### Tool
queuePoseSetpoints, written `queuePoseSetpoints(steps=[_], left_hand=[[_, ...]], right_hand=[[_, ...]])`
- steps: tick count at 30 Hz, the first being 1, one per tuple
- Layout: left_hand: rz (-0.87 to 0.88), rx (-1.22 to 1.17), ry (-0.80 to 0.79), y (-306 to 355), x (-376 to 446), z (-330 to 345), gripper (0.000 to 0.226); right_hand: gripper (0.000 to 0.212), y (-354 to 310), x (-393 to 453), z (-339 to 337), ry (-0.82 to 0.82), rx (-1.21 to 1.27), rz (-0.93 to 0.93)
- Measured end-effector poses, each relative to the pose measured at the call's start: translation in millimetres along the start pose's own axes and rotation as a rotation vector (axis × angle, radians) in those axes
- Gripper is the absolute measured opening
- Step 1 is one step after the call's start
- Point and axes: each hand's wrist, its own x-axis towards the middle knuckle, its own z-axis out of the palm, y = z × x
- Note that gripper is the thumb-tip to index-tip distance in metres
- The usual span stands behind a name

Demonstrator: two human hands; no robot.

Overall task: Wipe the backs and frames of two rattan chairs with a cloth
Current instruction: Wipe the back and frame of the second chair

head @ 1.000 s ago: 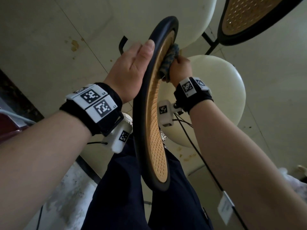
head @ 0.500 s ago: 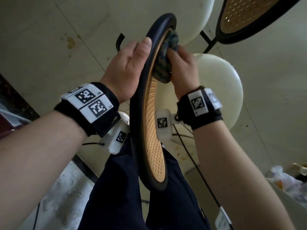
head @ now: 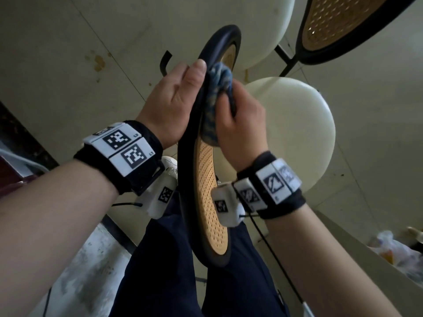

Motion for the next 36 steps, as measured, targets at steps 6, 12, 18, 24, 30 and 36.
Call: queuePoseSetpoints(steps=[6, 12, 18, 24, 30, 36], left_hand=[[0.008, -0.019, -0.03, 0.1, -0.1, 0.4, 0.059], [-0.009, 0.004, -0.032, -3.0, 2.0, 1.8, 0.06], [-0.007, -0.021, -0.03, -3.0, 1.8, 2.0, 0.058], [-0.024, -0.039, -0.029, -2.7, 0.4, 0.7, 0.059], [-0.022, 0.0, 0.007, -1.4, 0.6, 1.0, 0.058], [-0.021, 0.006, -0.001, -2.1, 0.7, 1.7, 0.061]], right_hand=[[0.022, 64.2, 73.0, 36.8, -0.121, -0.265, 0.374], [0.02, 112.0, 99.0, 50.3, -0.339, -0.409, 0.584], [0.028, 88.5, 77.7, 28.4, -0.295, -0.394, 0.369], [0.022, 33.1, 33.5, 3.2, -0.228, 0.167, 0.212], [0.032, 18.8, -8.4, -14.8, -0.343, 0.37, 0.072], [0.022, 13.6, 11.2, -0.9, -0.055, 0.109, -0.05]])
